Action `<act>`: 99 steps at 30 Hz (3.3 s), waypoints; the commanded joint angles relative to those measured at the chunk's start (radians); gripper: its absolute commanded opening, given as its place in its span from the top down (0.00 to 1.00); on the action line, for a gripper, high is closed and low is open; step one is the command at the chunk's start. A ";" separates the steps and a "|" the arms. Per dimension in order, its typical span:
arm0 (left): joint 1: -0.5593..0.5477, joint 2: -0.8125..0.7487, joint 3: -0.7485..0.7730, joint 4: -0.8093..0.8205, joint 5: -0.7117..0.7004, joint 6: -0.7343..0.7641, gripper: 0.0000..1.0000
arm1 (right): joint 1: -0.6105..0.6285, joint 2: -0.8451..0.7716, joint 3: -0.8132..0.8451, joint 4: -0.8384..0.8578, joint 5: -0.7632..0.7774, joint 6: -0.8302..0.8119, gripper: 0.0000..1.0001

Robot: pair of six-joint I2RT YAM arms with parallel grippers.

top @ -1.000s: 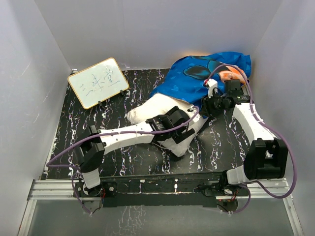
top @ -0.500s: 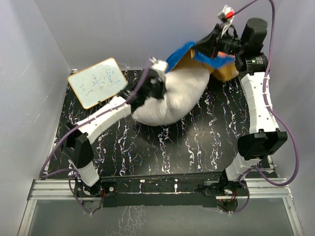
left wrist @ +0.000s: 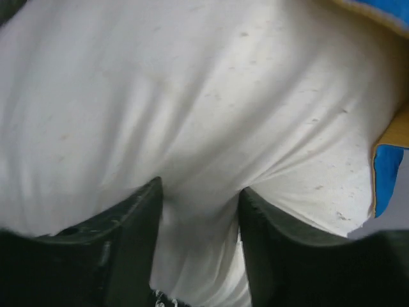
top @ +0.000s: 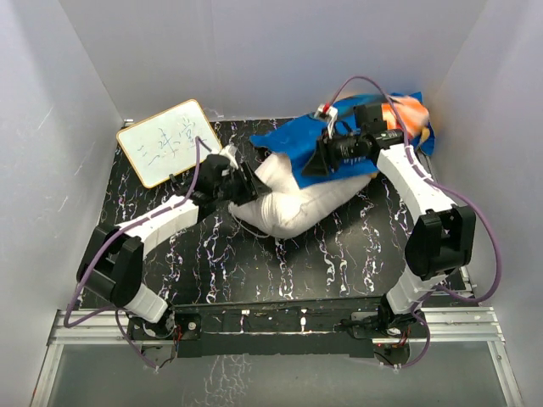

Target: Put the pillow into the pillowcase

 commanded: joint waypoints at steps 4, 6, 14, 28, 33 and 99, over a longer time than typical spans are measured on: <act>0.073 -0.232 -0.093 -0.126 -0.116 -0.033 0.29 | -0.062 -0.134 0.012 -0.258 -0.118 -0.247 0.17; 0.074 -0.282 -0.026 -0.195 -0.150 0.111 0.25 | -0.150 -0.156 0.038 -0.281 -0.221 -0.258 0.12; -0.268 -0.323 0.164 -0.257 -0.129 0.736 0.20 | -0.553 -0.214 -0.158 -0.129 -0.255 -0.127 0.12; -0.680 0.251 0.244 -0.373 -1.101 1.154 0.03 | -0.609 -0.235 -0.298 -0.134 -0.163 -0.147 0.12; -0.641 0.334 0.312 -0.300 -1.050 1.073 0.22 | -0.610 -0.234 -0.290 -0.262 -0.168 -0.315 0.12; 0.173 -0.195 0.067 0.079 0.472 -0.435 1.00 | -0.007 -0.243 0.037 0.761 -0.138 0.525 0.92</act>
